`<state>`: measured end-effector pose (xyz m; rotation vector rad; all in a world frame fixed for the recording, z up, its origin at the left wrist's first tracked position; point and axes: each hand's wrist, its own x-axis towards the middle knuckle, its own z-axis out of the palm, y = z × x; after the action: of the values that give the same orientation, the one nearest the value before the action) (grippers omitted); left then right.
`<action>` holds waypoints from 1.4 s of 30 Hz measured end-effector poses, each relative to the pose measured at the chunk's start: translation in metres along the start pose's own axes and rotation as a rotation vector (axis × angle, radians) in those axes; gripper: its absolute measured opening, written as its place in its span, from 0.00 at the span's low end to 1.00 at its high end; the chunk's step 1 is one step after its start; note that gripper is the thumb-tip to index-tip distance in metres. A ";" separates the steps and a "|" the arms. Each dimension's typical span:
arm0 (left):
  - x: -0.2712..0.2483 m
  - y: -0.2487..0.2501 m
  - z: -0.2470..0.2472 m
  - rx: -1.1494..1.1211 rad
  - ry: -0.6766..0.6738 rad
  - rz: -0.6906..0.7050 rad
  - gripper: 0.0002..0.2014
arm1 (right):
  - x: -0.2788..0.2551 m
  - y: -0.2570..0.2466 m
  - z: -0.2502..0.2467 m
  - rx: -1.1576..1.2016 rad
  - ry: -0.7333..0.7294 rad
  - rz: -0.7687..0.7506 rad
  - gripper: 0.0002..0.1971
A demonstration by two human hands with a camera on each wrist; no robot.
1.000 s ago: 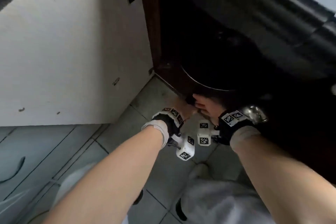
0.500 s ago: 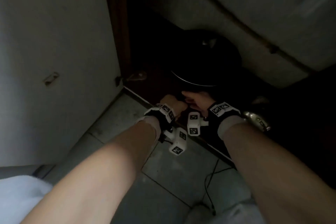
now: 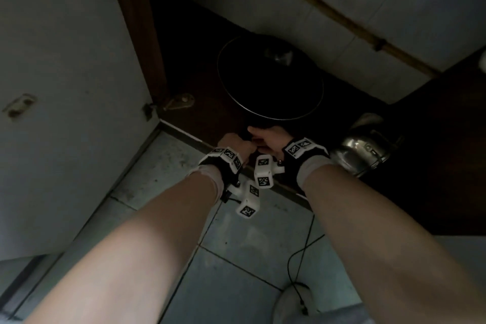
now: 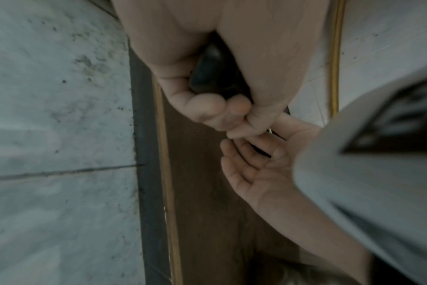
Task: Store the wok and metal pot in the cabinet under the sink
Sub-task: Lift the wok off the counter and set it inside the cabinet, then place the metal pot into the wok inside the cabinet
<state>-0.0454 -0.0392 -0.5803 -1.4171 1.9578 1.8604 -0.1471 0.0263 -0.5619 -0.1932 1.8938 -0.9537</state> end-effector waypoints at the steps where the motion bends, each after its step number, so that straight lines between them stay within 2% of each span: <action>1: 0.001 0.002 0.000 -0.012 -0.010 -0.003 0.14 | 0.000 -0.001 0.000 0.003 0.009 0.003 0.10; 3: 0.003 0.003 0.000 -0.047 -0.029 -0.008 0.10 | -0.002 -0.001 -0.002 0.022 0.026 -0.003 0.08; 5: 0.007 -0.003 0.007 -0.076 -0.036 -0.022 0.07 | -0.005 0.006 -0.010 0.040 0.073 -0.016 0.12; 7: 0.012 -0.013 0.021 -0.084 -0.038 -0.039 0.09 | -0.012 0.018 -0.020 0.082 0.180 -0.041 0.17; 9: 0.011 -0.018 0.038 -0.108 -0.030 -0.044 0.09 | -0.022 0.035 -0.034 0.128 0.305 -0.040 0.15; 12: 0.006 -0.014 0.053 -0.137 0.008 -0.055 0.11 | -0.040 0.067 -0.058 0.225 0.450 0.096 0.12; 14: 0.006 -0.011 0.059 -0.161 0.012 -0.072 0.10 | -0.051 0.096 -0.074 0.342 0.526 0.217 0.14; 15: 0.007 -0.011 0.061 -0.159 0.017 -0.081 0.12 | -0.055 0.110 -0.083 0.376 0.543 0.268 0.15; 18: 0.015 -0.020 0.063 -0.136 0.041 -0.074 0.28 | -0.070 0.134 -0.101 0.357 0.602 0.349 0.20; 20: 0.016 -0.025 0.059 -0.137 0.044 -0.061 0.29 | -0.083 0.128 -0.103 0.381 0.725 0.303 0.27; 22: 0.015 -0.026 0.052 -0.128 0.059 -0.057 0.26 | -0.092 0.117 -0.104 0.296 0.996 0.234 0.38; 24: 0.013 -0.025 0.046 -0.122 0.068 -0.054 0.24 | -0.097 0.105 -0.102 0.112 1.199 0.087 0.35; 26: 0.010 -0.023 0.043 -0.106 0.058 -0.056 0.24 | -0.099 0.098 -0.096 0.002 1.204 -0.010 0.30; 28: 0.008 -0.021 0.042 -0.095 0.045 -0.065 0.21 | -0.091 0.094 -0.094 0.052 1.116 -0.036 0.29; 31: 0.006 -0.017 0.040 -0.105 0.042 -0.073 0.20 | -0.079 0.081 -0.092 0.296 0.912 -0.074 0.33; 35: 0.006 -0.016 0.037 -0.098 0.035 -0.066 0.17 | -0.074 0.054 -0.093 0.688 0.702 -0.084 0.26; 38: 0.007 -0.017 0.034 -0.090 0.034 -0.063 0.17 | -0.070 0.046 -0.097 0.820 0.689 -0.120 0.26; 42: 0.009 -0.019 0.030 -0.097 0.016 -0.065 0.14 | -0.055 0.044 -0.105 0.694 0.750 -0.074 0.25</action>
<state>-0.0532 -0.0160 -0.6072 -1.5074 1.8283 1.9458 -0.1930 0.1401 -0.5310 0.5861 2.0592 -1.8477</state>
